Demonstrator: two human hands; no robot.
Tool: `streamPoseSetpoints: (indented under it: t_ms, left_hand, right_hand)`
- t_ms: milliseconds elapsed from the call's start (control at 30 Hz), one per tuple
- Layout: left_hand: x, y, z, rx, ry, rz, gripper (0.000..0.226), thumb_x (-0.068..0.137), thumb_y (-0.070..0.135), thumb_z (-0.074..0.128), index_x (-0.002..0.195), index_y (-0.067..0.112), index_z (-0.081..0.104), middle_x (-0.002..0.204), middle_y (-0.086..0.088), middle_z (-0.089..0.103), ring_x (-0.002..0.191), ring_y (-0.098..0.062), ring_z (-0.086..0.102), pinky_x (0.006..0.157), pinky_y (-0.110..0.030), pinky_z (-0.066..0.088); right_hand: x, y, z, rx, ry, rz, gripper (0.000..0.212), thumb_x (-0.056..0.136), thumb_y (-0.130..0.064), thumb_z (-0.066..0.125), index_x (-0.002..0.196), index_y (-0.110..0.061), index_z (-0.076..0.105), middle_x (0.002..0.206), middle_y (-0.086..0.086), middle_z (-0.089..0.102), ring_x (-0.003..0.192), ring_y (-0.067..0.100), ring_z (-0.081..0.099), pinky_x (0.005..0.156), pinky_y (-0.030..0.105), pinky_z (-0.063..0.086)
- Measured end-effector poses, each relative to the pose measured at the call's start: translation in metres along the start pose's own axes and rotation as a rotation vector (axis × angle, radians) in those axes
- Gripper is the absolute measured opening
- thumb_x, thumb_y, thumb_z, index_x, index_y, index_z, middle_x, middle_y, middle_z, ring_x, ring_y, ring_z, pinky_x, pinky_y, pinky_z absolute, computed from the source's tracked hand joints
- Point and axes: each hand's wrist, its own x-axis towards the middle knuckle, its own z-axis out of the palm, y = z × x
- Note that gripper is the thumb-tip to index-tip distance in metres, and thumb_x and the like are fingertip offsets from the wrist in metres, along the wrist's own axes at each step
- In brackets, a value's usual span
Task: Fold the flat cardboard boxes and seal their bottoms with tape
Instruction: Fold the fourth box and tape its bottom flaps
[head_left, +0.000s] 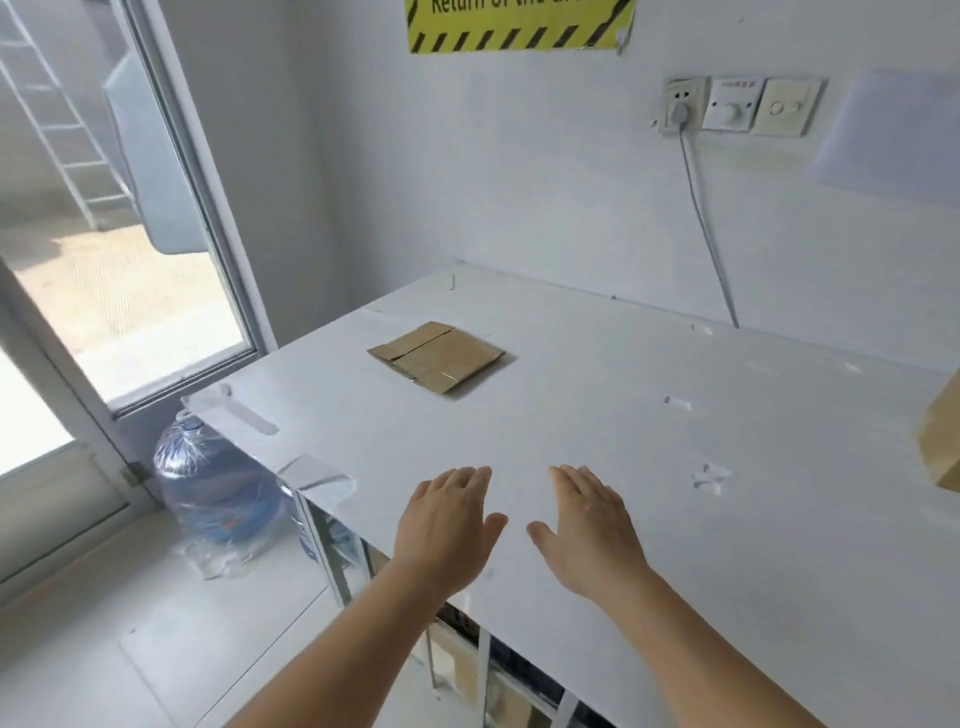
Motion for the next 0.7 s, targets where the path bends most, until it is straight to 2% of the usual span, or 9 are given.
streamPoseSetpoints:
  t_ms: [333,533,700]
  left_hand:
    - [0.018,-0.091,-0.014,0.001,0.001,-0.113,0.059,0.099,0.045,0.04,0.151,0.021,0.024,0.153,0.006,0.034,0.142,-0.015,0.028,0.115,-0.03,0.021]
    - [0.075,-0.144,-0.024,0.019,0.013,-0.131,0.058,0.099,0.045,0.039,0.151,0.023,0.024,0.153,0.007,0.034,0.142,-0.014,0.028,0.114,-0.029,0.02]
    - [0.128,-0.183,-0.03,0.036,-0.01,-0.126,0.058,0.099,0.044,0.039,0.151,0.023,0.023,0.153,0.008,0.034,0.142,-0.014,0.027,0.114,-0.028,0.019]
  right_hand:
    - [0.065,-0.073,0.031,-0.022,-0.037,-0.107,0.068,0.097,-0.04,0.042,0.151,-0.015,0.01,0.16,0.0,0.012,0.147,0.019,0.002,0.12,0.035,0.006]
    - [0.146,-0.104,0.046,-0.008,-0.033,-0.113,0.068,0.097,-0.04,0.043,0.151,-0.014,0.012,0.159,0.0,0.013,0.147,0.019,0.004,0.12,0.036,0.008]
    - [0.208,-0.12,0.05,-0.021,-0.023,-0.105,0.06,0.095,-0.039,0.044,0.145,-0.013,0.023,0.155,0.001,0.023,0.145,0.019,0.011,0.117,0.034,0.013]
